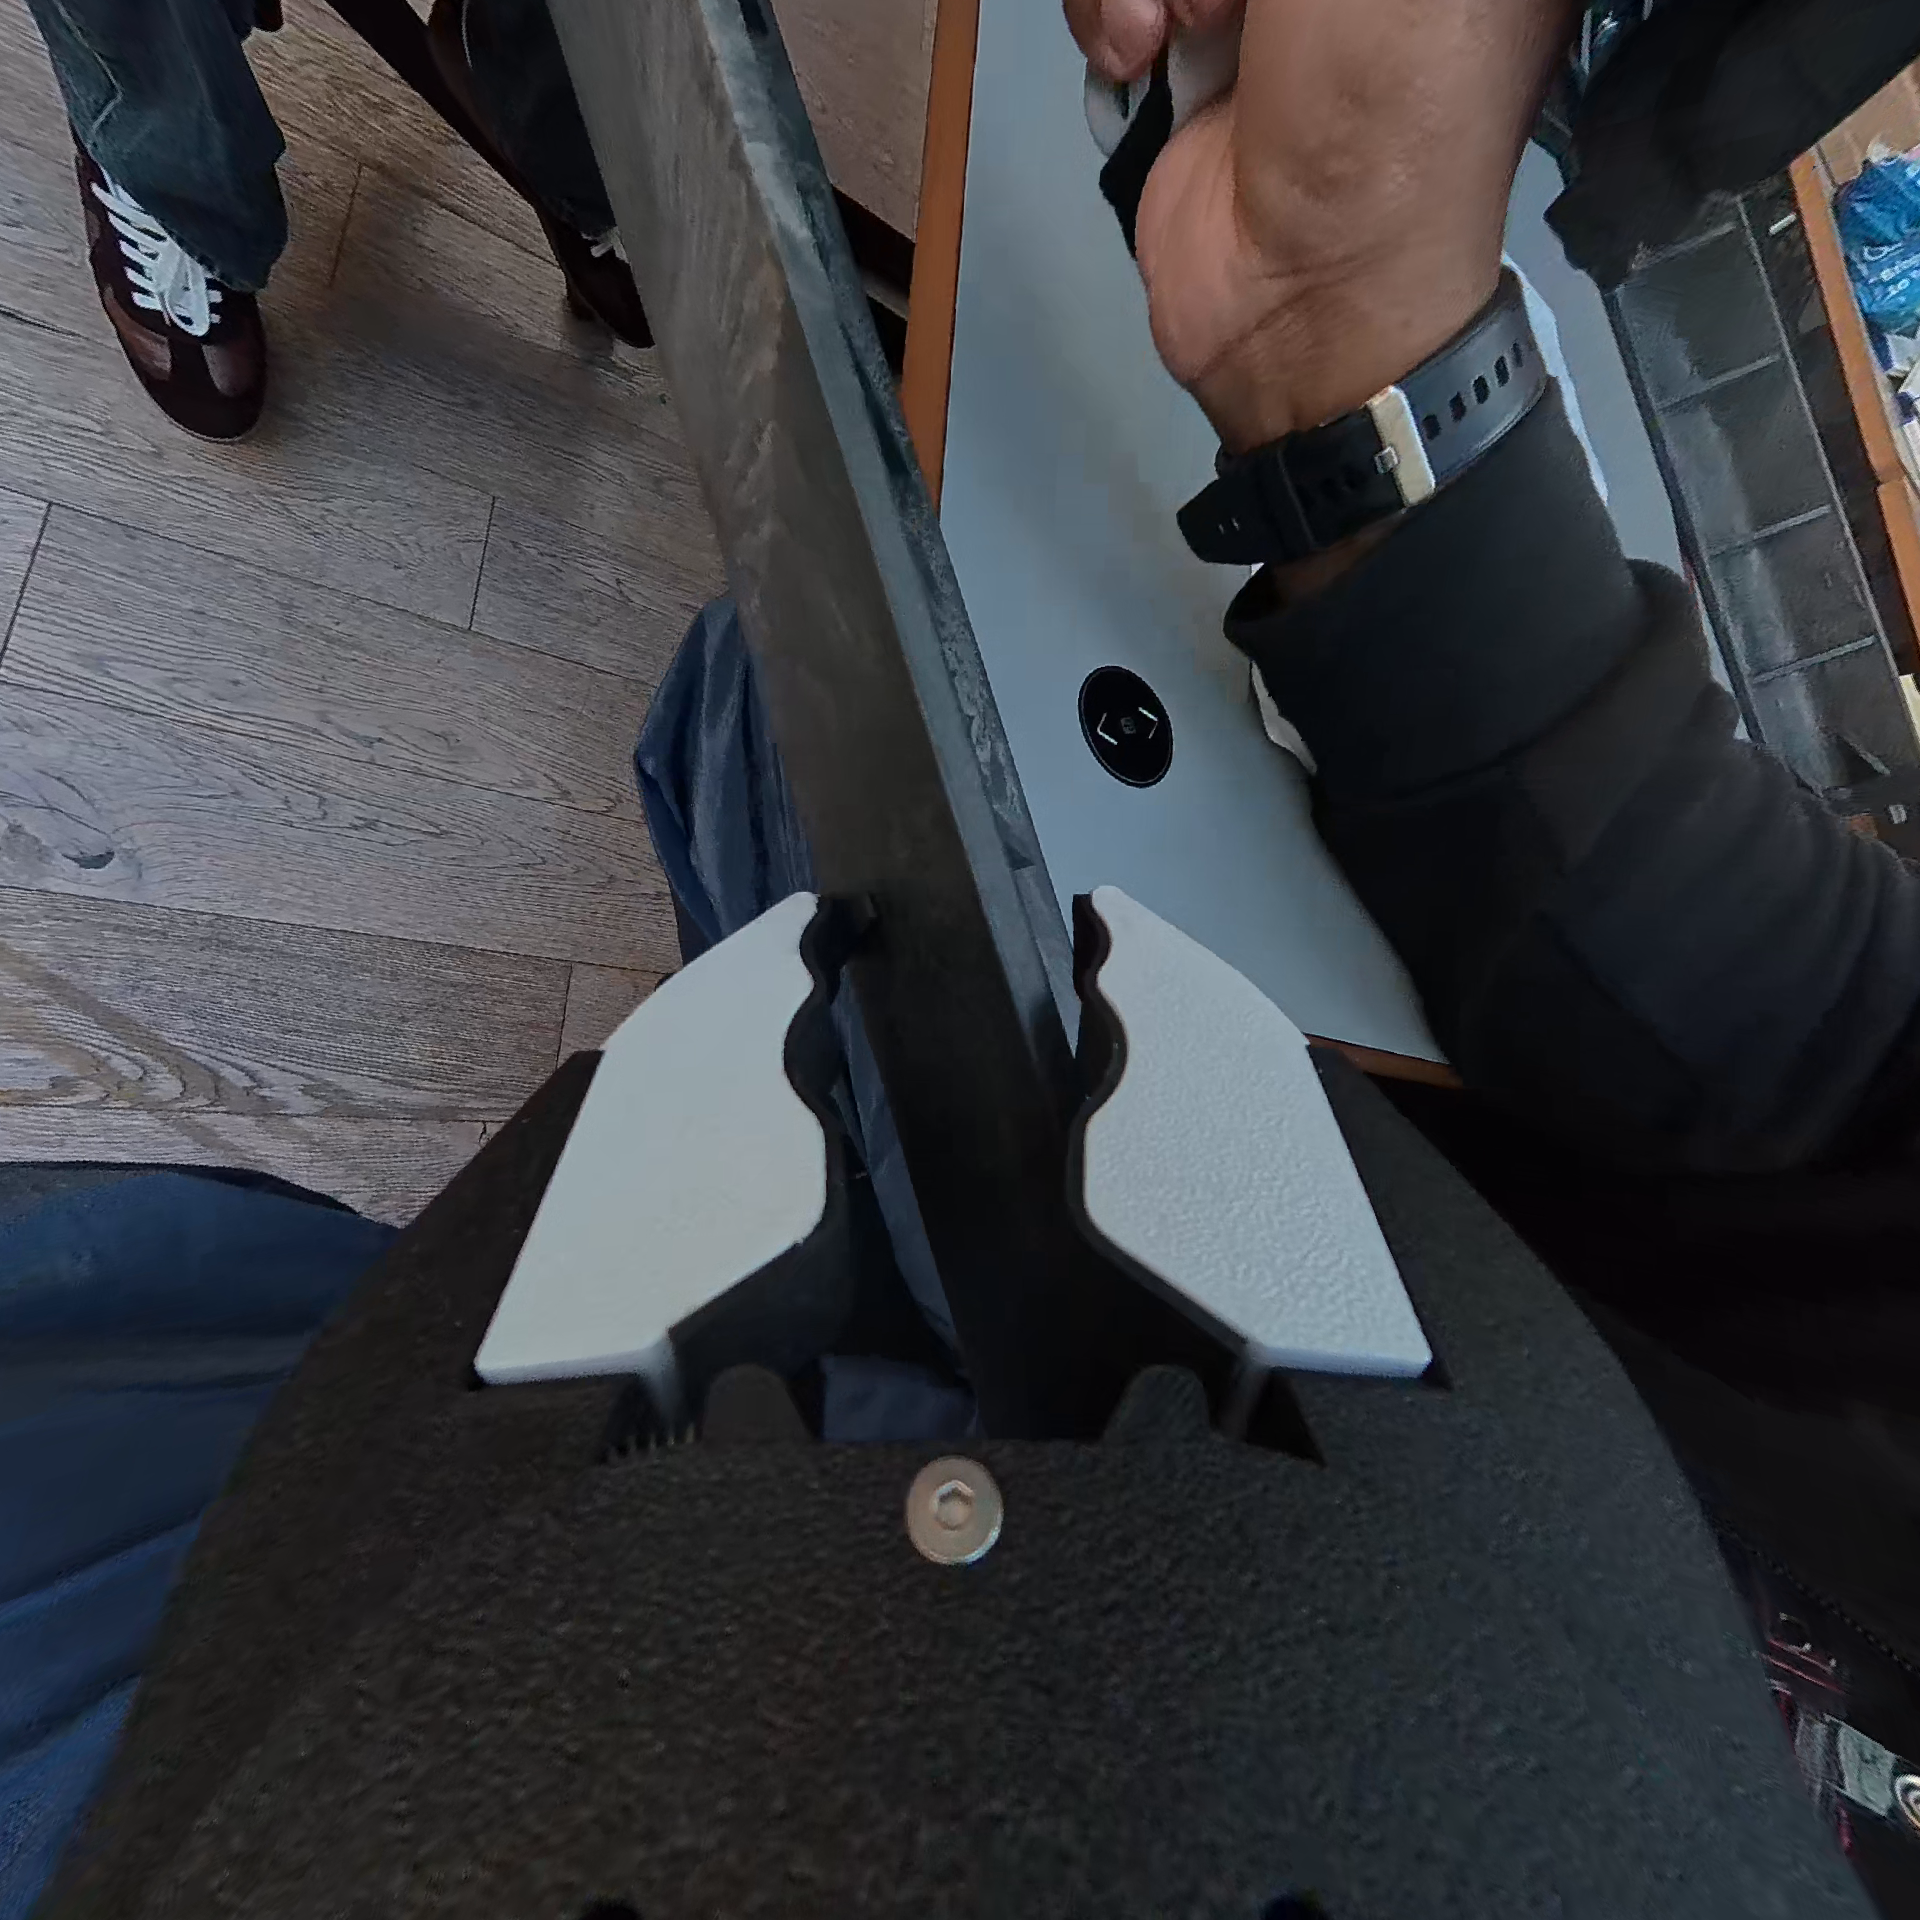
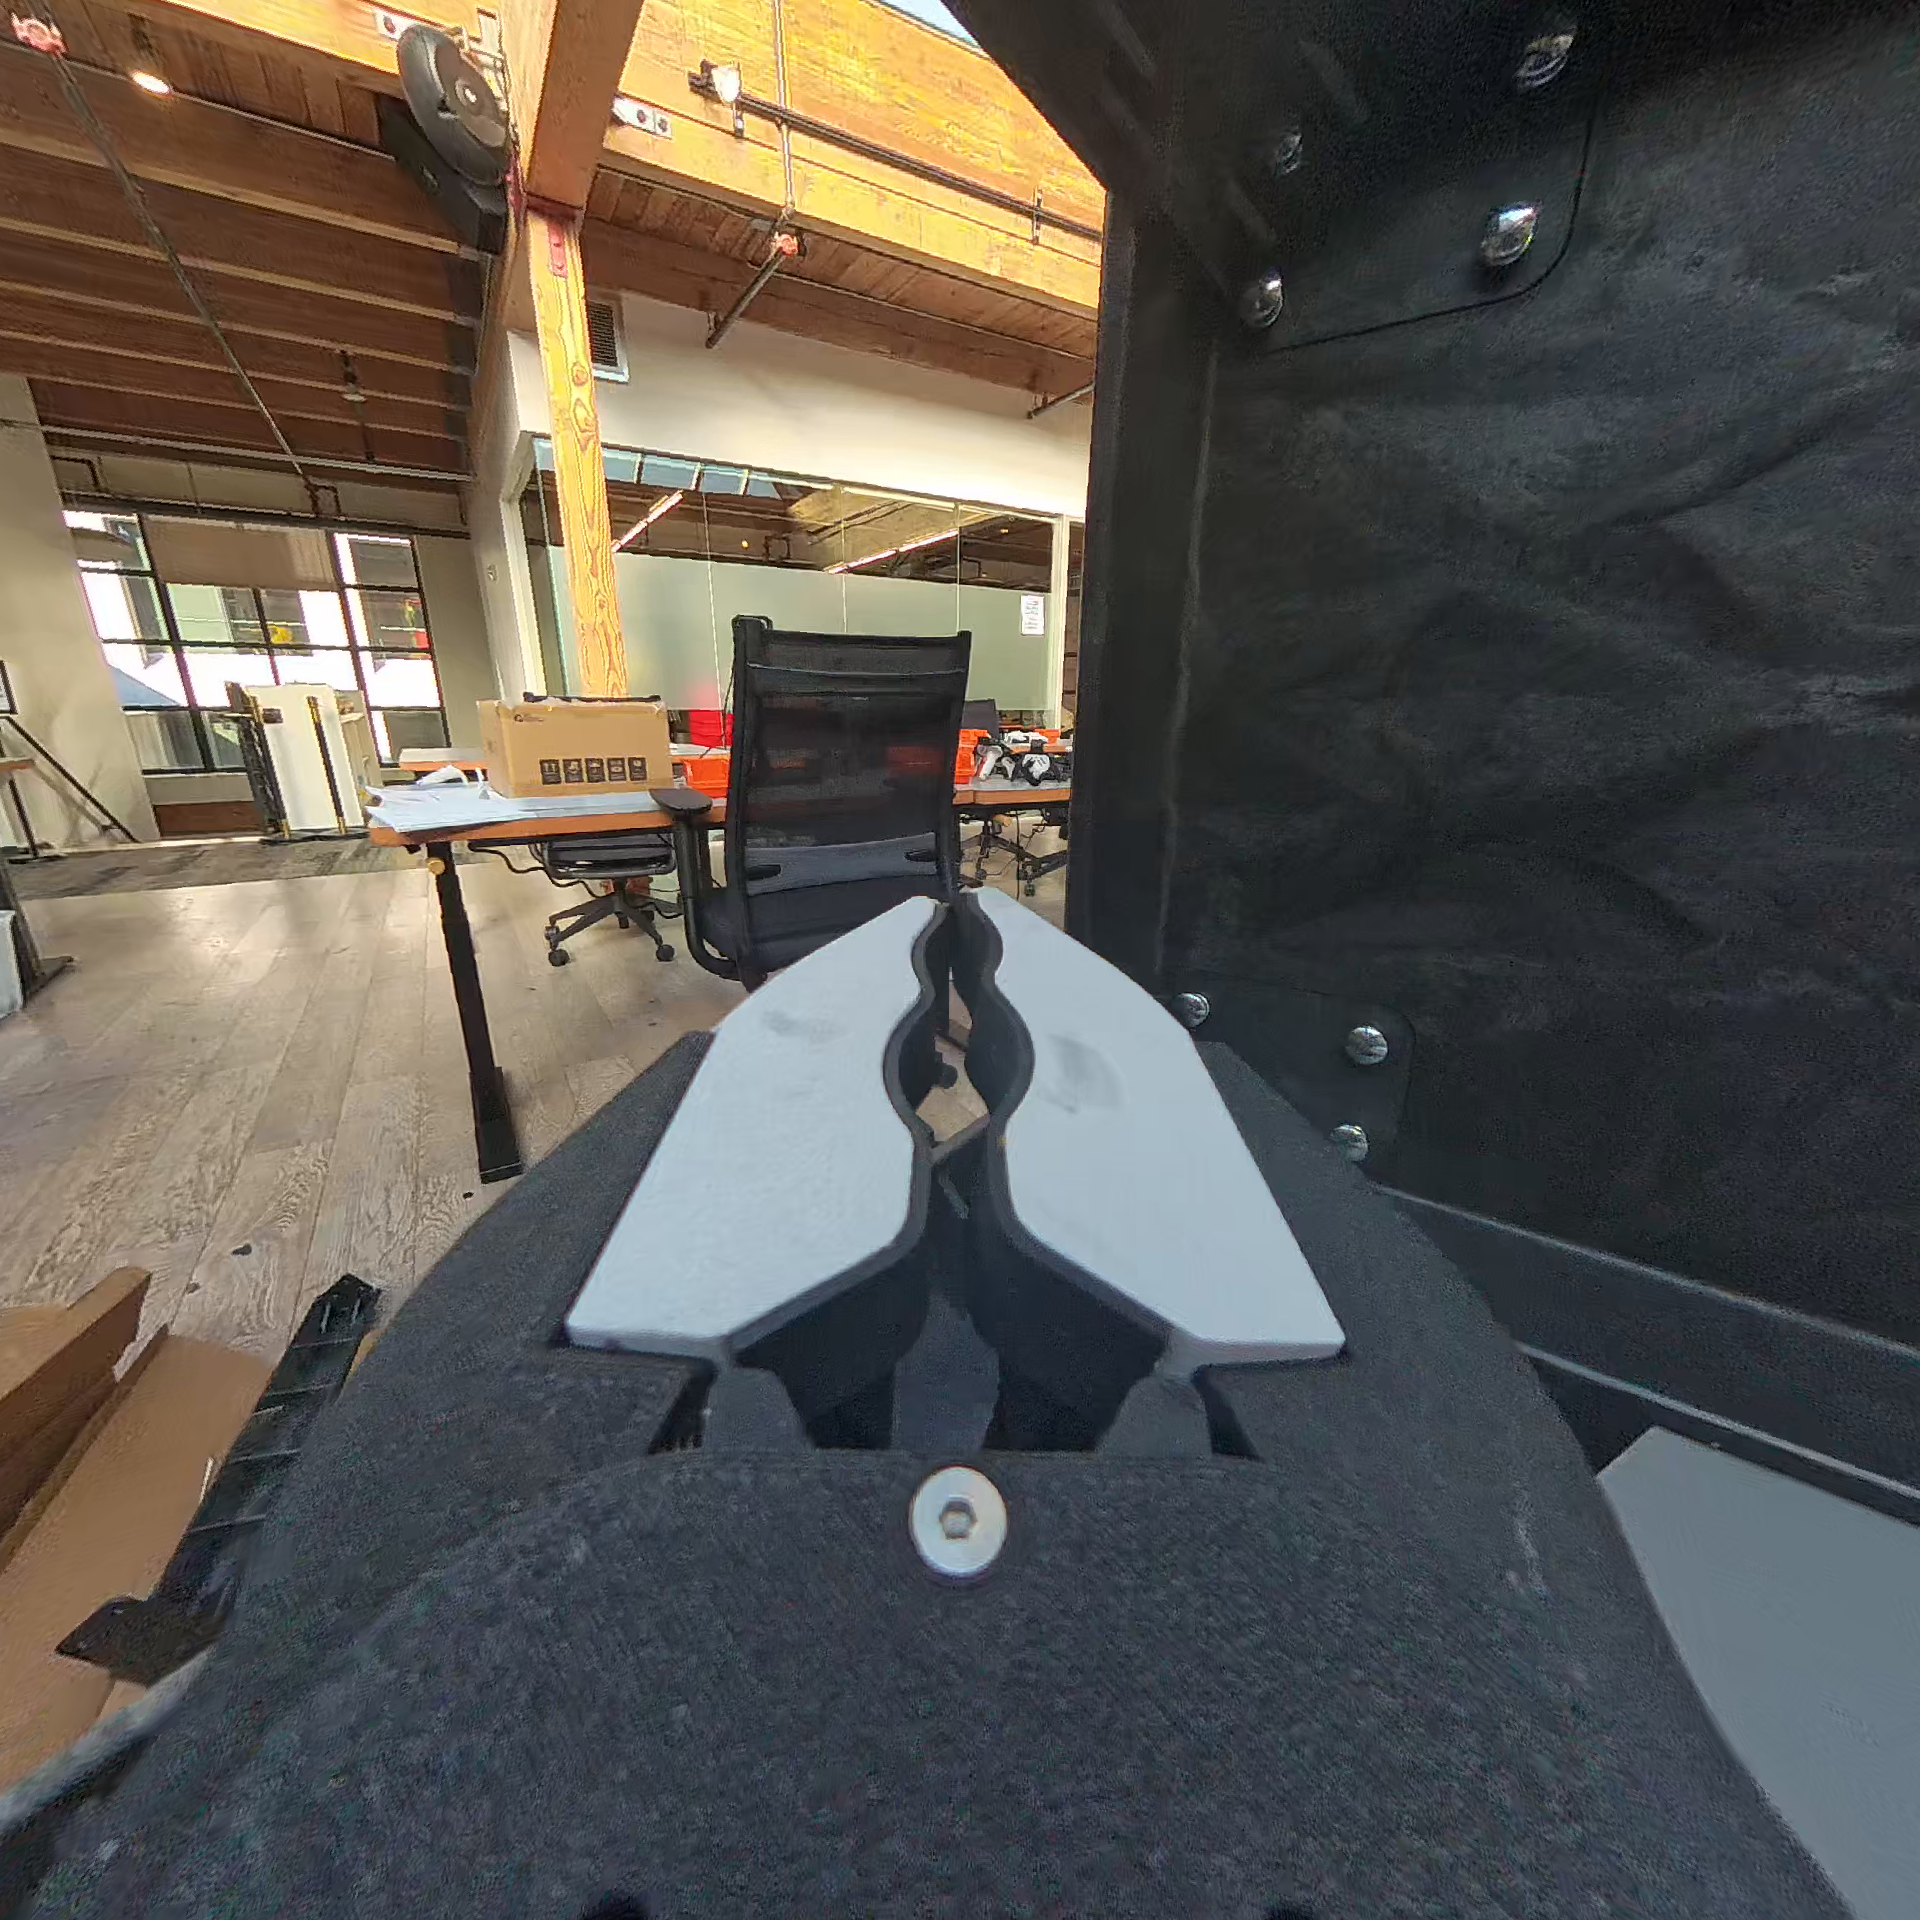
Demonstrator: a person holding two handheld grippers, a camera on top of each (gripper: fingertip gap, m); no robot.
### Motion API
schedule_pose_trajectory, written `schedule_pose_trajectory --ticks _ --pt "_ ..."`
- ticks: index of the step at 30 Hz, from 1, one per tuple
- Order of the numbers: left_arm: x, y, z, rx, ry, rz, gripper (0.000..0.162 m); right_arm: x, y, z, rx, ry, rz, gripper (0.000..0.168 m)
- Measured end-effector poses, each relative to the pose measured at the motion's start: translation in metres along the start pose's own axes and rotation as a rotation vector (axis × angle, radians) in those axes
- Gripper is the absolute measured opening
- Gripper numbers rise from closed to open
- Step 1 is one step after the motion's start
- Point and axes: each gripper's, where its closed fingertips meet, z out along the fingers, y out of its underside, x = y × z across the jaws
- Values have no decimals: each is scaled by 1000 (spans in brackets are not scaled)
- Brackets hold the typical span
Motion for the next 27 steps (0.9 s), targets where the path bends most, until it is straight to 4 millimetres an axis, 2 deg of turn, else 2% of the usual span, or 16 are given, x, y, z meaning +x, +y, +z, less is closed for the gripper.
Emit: schedule_pose_trajectory --ticks 4,10,17,21,27 --pt "-1 -1 0 24 -10 -13 42 12 -28 26 71 26 80 0" --pt "-1 -2 0 64 -23 -49 41 41 -81 85 215 23 124 0" --pt "-1 -2 0 61 -30 -61 41 78 -117 146 313 68 35 0" --pt "-2 -1 1 50 -53 -61 39 92 -125 181 328 106 -50 0" --pt "-4 0 1 21 -87 -53 38 104 -115 220 285 126 -127 0"
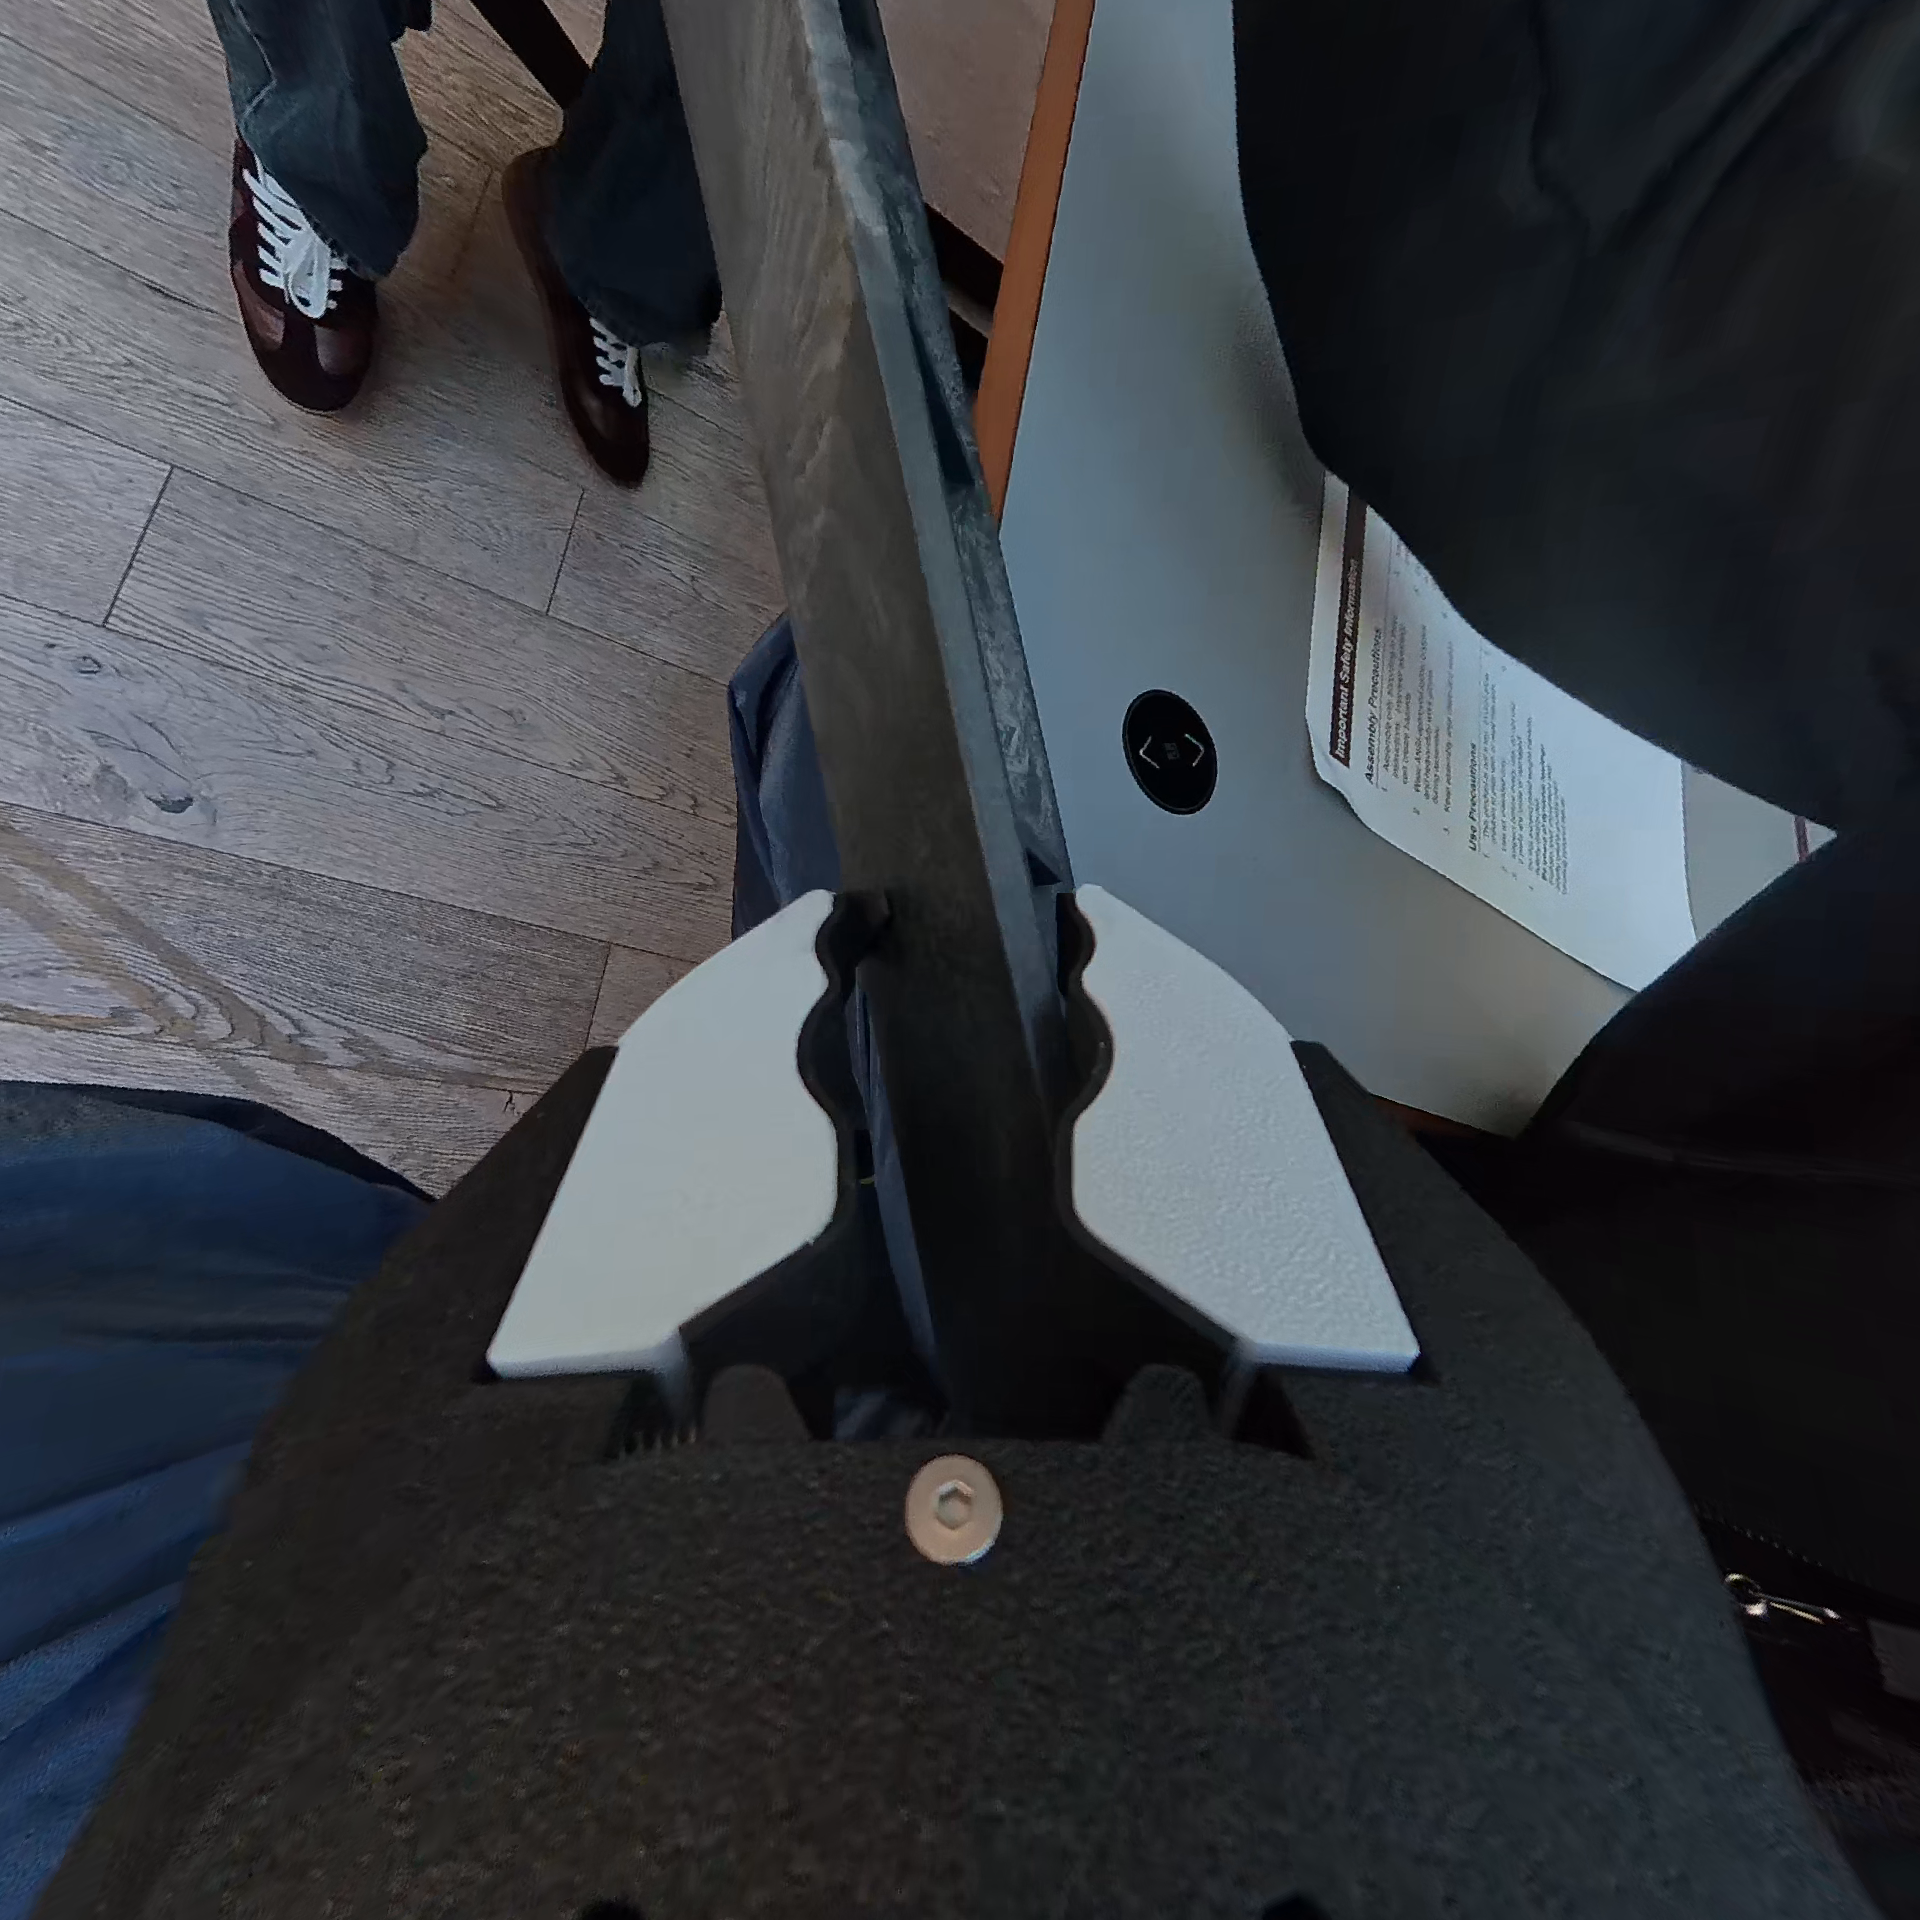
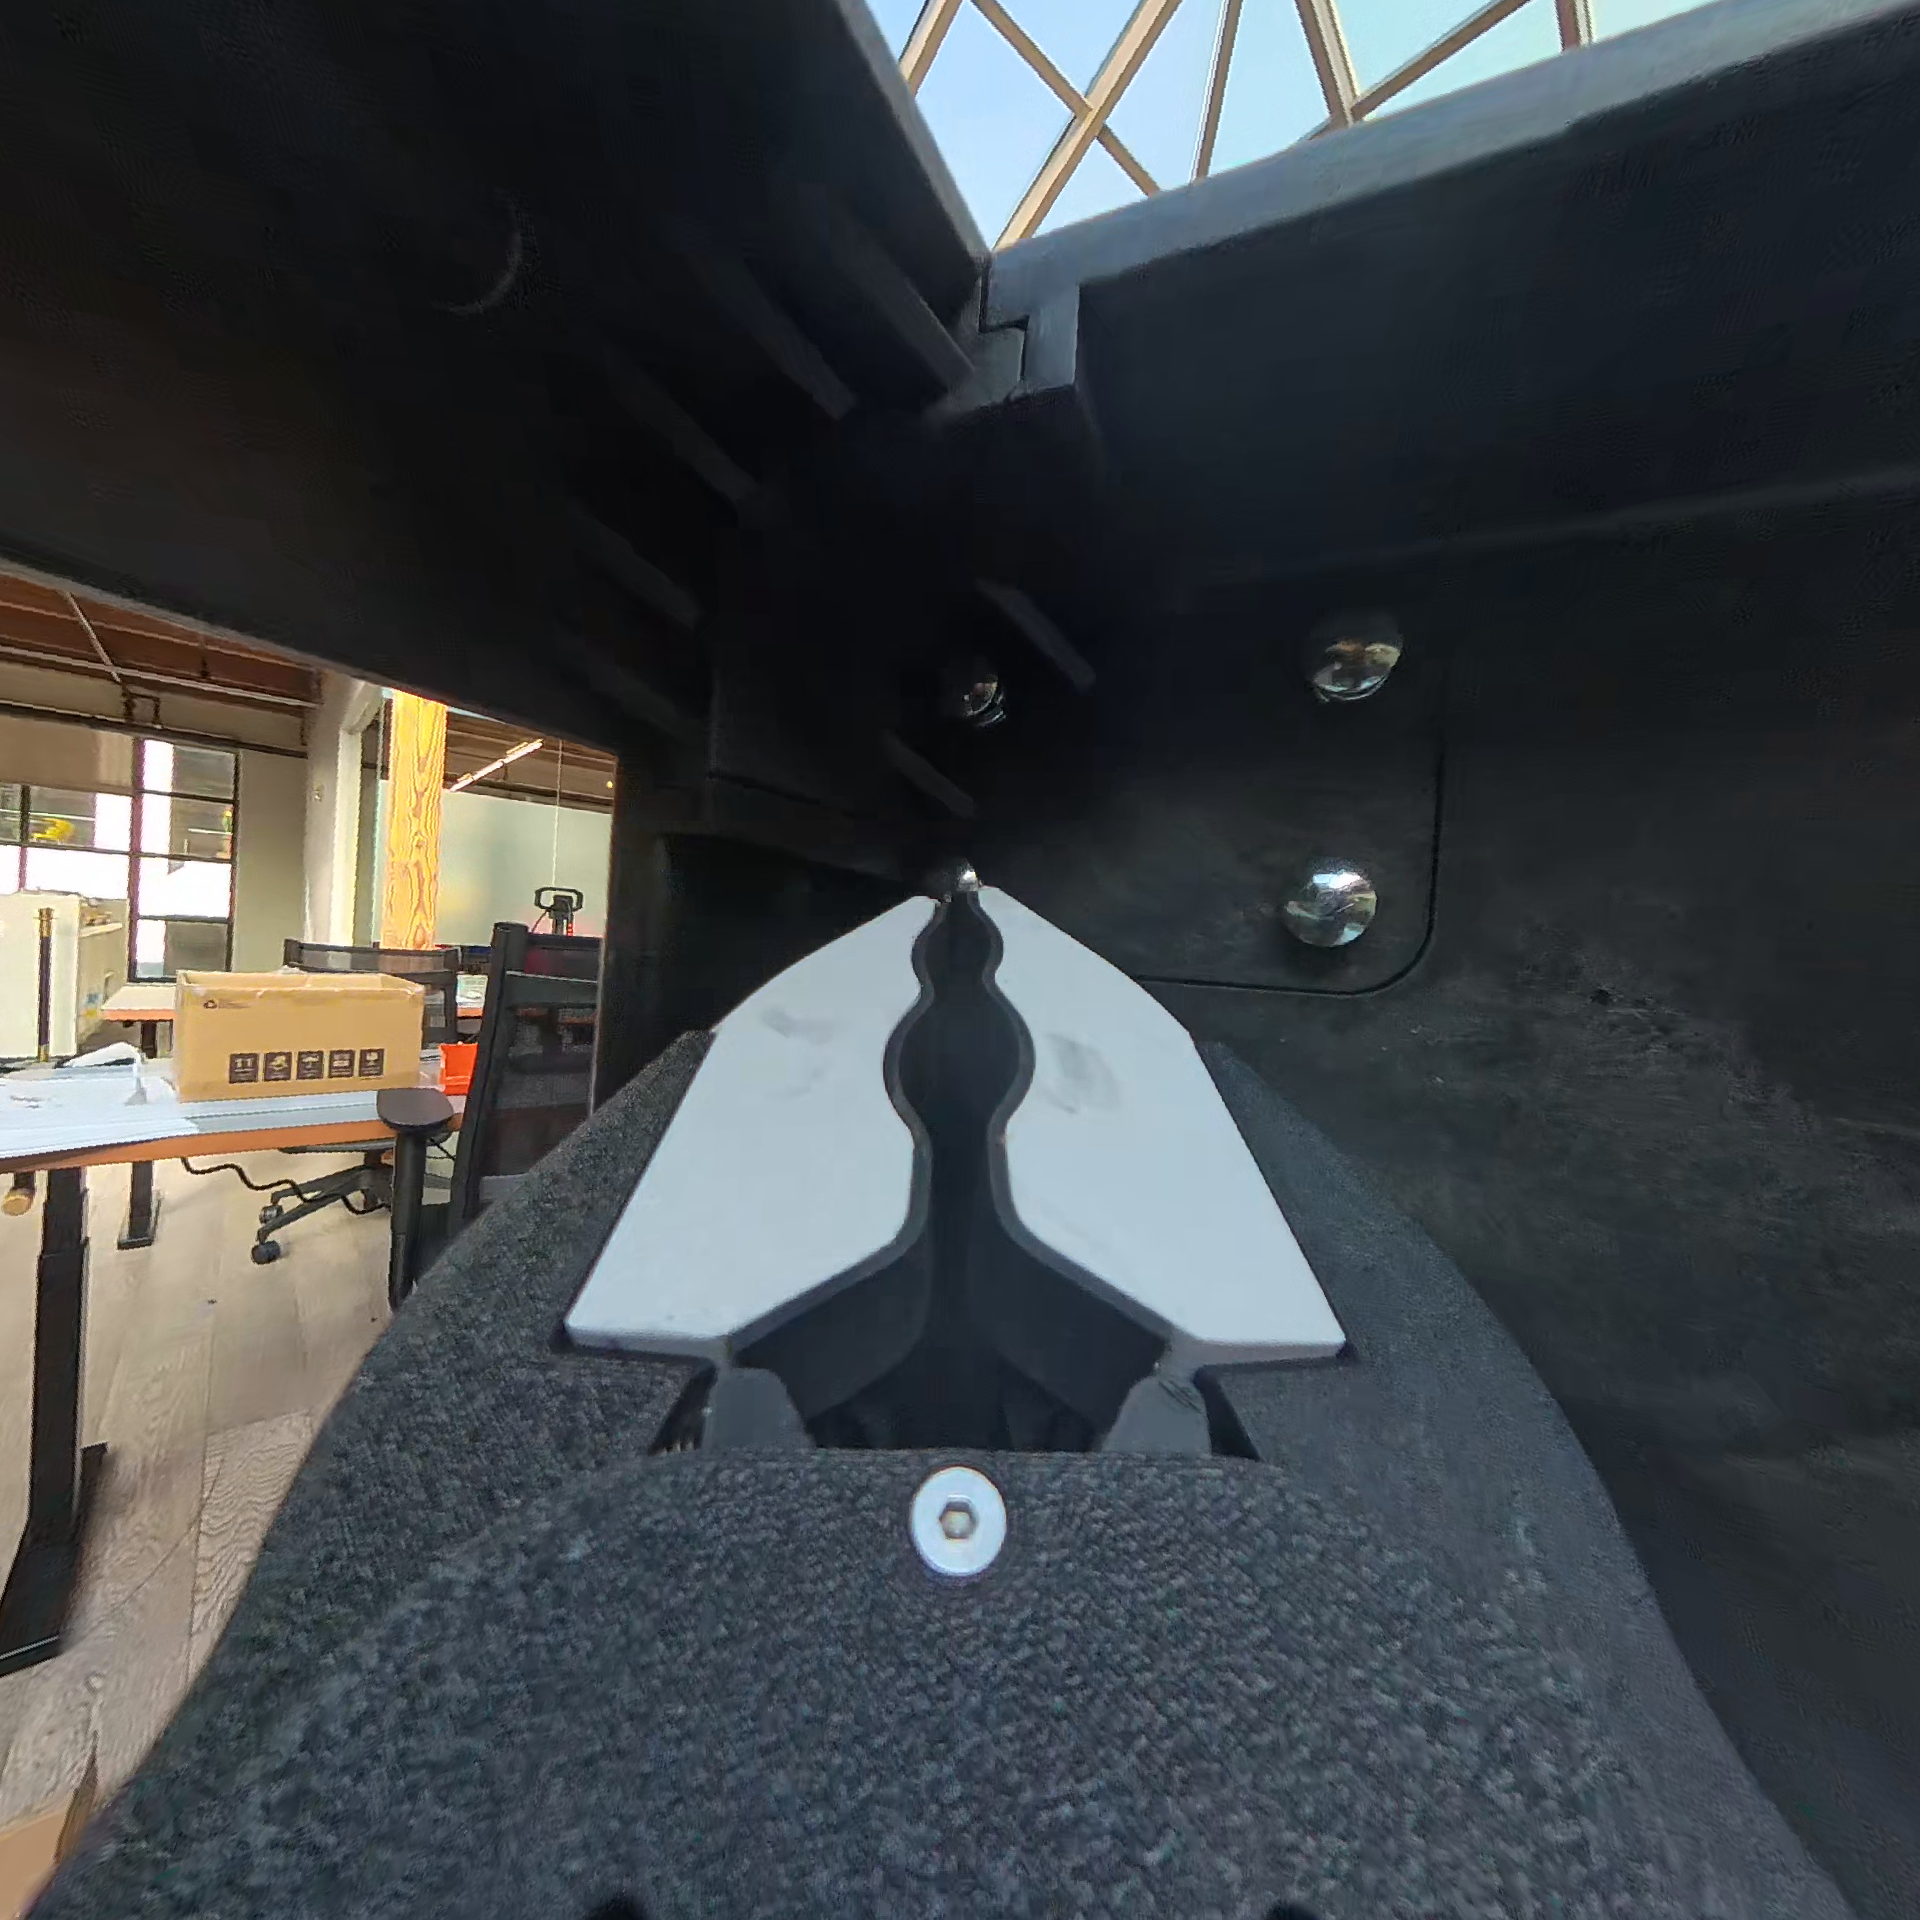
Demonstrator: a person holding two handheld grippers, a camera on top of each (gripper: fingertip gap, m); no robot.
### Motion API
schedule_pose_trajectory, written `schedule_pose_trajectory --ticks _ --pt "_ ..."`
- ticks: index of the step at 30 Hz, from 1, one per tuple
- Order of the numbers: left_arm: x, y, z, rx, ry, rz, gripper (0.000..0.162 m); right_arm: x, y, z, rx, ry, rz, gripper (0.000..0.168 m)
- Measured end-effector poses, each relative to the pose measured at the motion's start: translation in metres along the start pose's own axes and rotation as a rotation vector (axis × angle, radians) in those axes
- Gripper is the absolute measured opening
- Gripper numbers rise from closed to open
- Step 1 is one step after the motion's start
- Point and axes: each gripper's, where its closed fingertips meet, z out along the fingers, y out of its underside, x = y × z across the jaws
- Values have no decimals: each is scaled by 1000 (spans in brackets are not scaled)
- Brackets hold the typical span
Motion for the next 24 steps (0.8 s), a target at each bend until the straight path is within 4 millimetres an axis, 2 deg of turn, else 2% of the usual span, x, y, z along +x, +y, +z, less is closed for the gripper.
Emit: schedule_pose_trajectory --ticks 7,11,15,24 --pt "-1 0 1 -7 -3 -13 38 2 -6 8 53 -25 -67 0" --pt "-1 1 1 -13 2 -19 38 19 -13 7 79 15 -62 0" --pt "-1 1 1 -10 9 -26 39 40 -30 -2 155 72 -48 0" --pt "-1 1 1 -11 1 -21 38 59 -41 -2 129 112 -63 0"
